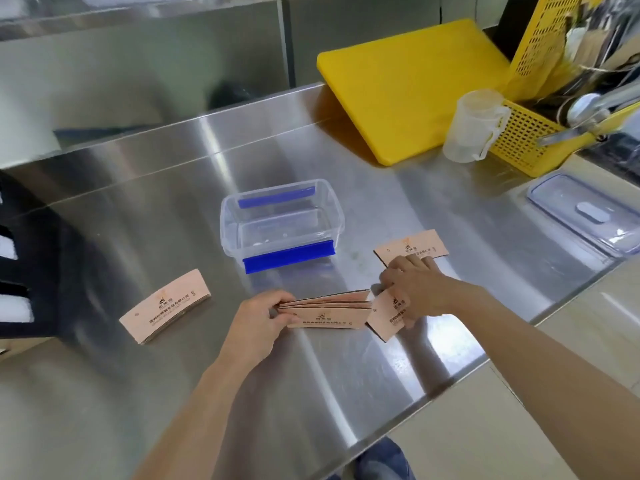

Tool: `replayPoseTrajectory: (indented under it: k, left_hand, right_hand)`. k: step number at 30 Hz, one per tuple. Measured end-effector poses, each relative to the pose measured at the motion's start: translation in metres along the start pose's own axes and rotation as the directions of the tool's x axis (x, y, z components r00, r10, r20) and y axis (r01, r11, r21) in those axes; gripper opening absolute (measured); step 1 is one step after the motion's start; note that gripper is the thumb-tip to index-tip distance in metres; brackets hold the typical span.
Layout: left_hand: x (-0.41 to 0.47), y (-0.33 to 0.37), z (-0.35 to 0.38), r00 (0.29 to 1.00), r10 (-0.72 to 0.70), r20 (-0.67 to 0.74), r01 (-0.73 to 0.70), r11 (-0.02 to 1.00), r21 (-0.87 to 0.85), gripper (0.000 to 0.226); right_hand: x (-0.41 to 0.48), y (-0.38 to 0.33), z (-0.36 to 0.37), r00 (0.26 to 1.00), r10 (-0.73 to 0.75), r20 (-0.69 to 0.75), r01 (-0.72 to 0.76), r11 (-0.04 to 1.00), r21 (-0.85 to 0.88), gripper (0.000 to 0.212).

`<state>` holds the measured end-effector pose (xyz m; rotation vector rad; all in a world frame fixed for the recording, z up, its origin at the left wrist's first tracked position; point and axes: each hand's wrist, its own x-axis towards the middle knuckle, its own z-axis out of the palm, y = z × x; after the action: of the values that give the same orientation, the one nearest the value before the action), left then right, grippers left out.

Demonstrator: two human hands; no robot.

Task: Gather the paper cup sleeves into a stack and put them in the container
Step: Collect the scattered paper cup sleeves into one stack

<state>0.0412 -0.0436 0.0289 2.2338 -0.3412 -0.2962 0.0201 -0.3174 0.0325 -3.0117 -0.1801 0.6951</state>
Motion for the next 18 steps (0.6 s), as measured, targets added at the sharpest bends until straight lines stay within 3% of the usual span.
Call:
replayPoseTrajectory:
  k: [2,4,7,13,18]
  left_hand:
    - [0.0,0.002,-0.002,1.0,-0.008,0.02,0.009,1.0,-0.018,0.02]
    - [-0.002,0.004,-0.004,0.999,-0.019,0.031,0.02,0.999,-0.033,0.028]
    - [-0.004,0.003,-0.007,0.999,-0.039,0.026,0.04,0.999,-0.037,0.035]
    - [-0.006,0.006,-0.01,0.996,-0.086,-0.021,0.084,0.995,-0.054,0.034]
    - [-0.004,-0.001,-0.011,0.991,-0.13,-0.04,0.127,0.99,-0.068,0.03]
  right_hand:
    - [0.001,0.0,-0.001,0.998,0.017,-0.059,-0.013,0.998,0.061,0.054]
    - [-0.001,0.003,-0.006,0.994,0.072,-0.083,-0.051,0.971,0.232,0.025]
    - [-0.006,0.011,-0.017,0.991,0.127,-0.04,-0.095,0.886,0.454,0.026]
    - [-0.006,0.013,-0.031,0.956,0.191,-0.222,0.001,0.756,0.654,0.023]
    - [-0.005,0.01,-0.033,0.862,0.328,-0.386,0.068,0.68,0.73,0.015]
